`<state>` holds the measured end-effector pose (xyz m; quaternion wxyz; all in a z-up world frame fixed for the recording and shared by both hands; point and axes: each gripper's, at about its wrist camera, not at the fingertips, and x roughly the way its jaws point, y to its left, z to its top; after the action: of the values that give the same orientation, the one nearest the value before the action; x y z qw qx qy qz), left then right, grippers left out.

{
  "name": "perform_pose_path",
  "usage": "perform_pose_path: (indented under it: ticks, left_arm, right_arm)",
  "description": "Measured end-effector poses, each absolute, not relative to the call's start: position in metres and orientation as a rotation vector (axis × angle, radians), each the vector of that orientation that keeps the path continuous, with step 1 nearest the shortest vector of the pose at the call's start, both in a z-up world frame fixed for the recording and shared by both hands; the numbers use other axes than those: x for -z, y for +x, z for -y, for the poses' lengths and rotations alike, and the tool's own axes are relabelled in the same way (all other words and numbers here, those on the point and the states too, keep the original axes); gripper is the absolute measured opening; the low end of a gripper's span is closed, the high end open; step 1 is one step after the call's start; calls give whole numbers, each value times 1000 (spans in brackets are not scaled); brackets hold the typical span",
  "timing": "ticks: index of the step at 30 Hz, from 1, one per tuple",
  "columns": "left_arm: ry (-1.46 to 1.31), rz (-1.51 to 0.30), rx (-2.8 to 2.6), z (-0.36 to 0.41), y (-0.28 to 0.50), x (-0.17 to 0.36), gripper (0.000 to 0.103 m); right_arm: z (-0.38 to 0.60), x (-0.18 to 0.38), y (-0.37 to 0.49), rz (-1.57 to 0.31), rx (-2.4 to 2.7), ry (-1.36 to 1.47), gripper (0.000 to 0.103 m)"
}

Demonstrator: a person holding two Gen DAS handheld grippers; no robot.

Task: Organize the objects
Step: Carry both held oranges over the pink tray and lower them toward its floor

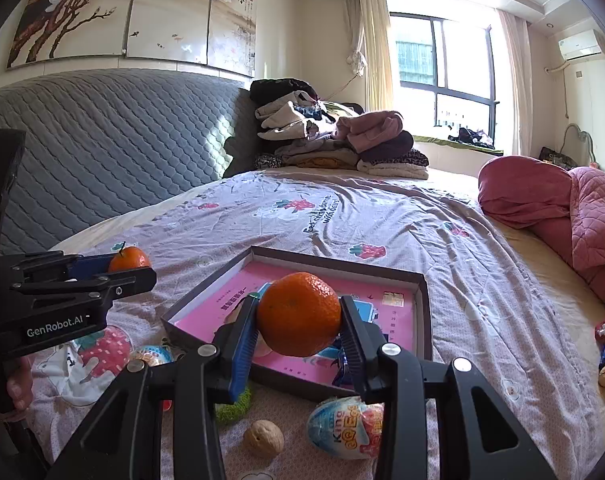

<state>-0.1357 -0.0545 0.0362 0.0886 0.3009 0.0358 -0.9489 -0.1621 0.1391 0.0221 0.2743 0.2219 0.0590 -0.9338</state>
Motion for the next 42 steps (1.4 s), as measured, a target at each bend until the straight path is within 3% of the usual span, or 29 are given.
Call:
perform_pose_path:
  ticks: [27, 42]
  left_arm:
    - [922, -98, 2782, 80, -185, -38, 40]
    - [1031, -67, 2749, 86, -222, -2, 40]
  right_arm:
    - [-110, -33, -203, -228, 2478, 558, 40]
    - [-102, 9, -239, -248, 2450, 751, 40]
